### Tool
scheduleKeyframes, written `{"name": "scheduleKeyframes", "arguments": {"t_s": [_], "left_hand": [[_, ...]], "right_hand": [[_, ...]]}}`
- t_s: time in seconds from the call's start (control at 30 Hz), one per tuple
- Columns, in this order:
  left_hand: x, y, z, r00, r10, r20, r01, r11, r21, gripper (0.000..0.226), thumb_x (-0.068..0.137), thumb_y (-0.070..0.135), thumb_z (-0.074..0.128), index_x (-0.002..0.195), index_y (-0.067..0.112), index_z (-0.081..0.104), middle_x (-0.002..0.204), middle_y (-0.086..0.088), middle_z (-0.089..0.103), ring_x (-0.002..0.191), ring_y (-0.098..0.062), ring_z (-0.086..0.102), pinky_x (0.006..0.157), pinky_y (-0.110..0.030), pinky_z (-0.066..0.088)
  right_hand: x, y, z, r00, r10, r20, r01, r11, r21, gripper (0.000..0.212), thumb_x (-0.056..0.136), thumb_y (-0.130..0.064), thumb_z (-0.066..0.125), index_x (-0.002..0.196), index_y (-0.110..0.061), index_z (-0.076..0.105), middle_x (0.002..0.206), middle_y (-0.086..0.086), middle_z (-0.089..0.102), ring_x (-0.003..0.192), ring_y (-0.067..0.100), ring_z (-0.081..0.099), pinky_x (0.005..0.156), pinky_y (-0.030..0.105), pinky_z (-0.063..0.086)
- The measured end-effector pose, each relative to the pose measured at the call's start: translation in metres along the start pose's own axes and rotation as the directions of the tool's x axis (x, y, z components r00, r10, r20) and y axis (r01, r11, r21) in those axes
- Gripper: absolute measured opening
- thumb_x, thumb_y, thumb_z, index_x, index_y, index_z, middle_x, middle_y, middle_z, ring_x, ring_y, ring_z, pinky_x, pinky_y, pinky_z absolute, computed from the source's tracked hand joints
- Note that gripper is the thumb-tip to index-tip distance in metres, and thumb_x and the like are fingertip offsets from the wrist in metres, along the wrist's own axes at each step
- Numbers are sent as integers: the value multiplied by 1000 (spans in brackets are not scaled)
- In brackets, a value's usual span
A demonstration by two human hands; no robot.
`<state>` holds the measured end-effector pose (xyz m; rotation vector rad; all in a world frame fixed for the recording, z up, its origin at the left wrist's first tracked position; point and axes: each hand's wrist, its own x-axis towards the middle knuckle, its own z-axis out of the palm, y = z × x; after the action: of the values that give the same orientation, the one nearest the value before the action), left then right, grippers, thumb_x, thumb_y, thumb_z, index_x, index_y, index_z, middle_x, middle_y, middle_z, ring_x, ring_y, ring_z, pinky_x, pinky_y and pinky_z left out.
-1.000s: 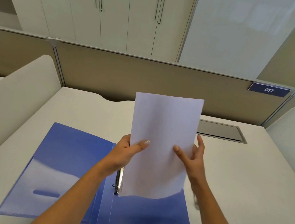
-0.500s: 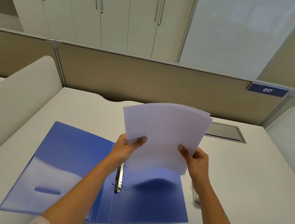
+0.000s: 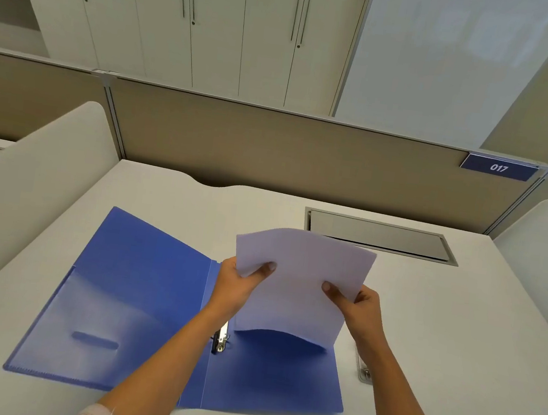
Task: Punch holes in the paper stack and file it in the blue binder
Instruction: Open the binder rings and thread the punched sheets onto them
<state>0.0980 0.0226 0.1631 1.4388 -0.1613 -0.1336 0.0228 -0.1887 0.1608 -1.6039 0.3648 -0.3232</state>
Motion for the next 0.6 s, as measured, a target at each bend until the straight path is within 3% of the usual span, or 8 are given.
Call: {"name": "scheduleKeyframes", "arguments": {"t_s": [0.1,0.2,0.33,0.5,0.6], "left_hand": [[-5,-8,0,999,-37,24,36,999,35,14,78,28,77,86,35,69,81,18,73,76,3,67,58,-10,50],[-6,-8,0,999,-39,34,38,999,31,13,77,29,78,80,41,71,82,17,73,76,2,68,58,-11,51],[-4,-5,1,1000,-13,22,13,1000,10,14,76,31,79,86,35,71,83,15,74,78,1,68,57,-10,50],[-10,-20,1,997,-68,23,67,997,39,16,79,26,76,93,31,68,90,7,73,85,-10,68,62,-17,54],[-10,-23,0,997,-71,9,71,997,33,17,79,25,76,92,30,68,88,7,73,84,-10,68,61,-15,53]], "right_hand": [[-2,8,1,995,38,94,-36,999,-20,29,70,-29,81,96,-33,68,90,-11,74,82,11,70,61,21,56],[0,10,1,995,41,95,-38,999,-27,35,71,-28,82,99,-37,64,93,-13,72,86,11,69,64,22,57],[5,10,-4,996,22,82,-23,1000,8,39,62,-39,84,98,-40,68,96,-10,73,86,11,71,62,22,56],[5,27,-1,988,45,146,-43,999,-14,47,67,-26,85,107,-35,61,98,-10,71,98,21,66,70,27,58],[6,26,-2,991,50,126,-48,999,-19,45,69,-28,84,106,-39,61,98,-13,71,95,15,67,66,22,57]]}}
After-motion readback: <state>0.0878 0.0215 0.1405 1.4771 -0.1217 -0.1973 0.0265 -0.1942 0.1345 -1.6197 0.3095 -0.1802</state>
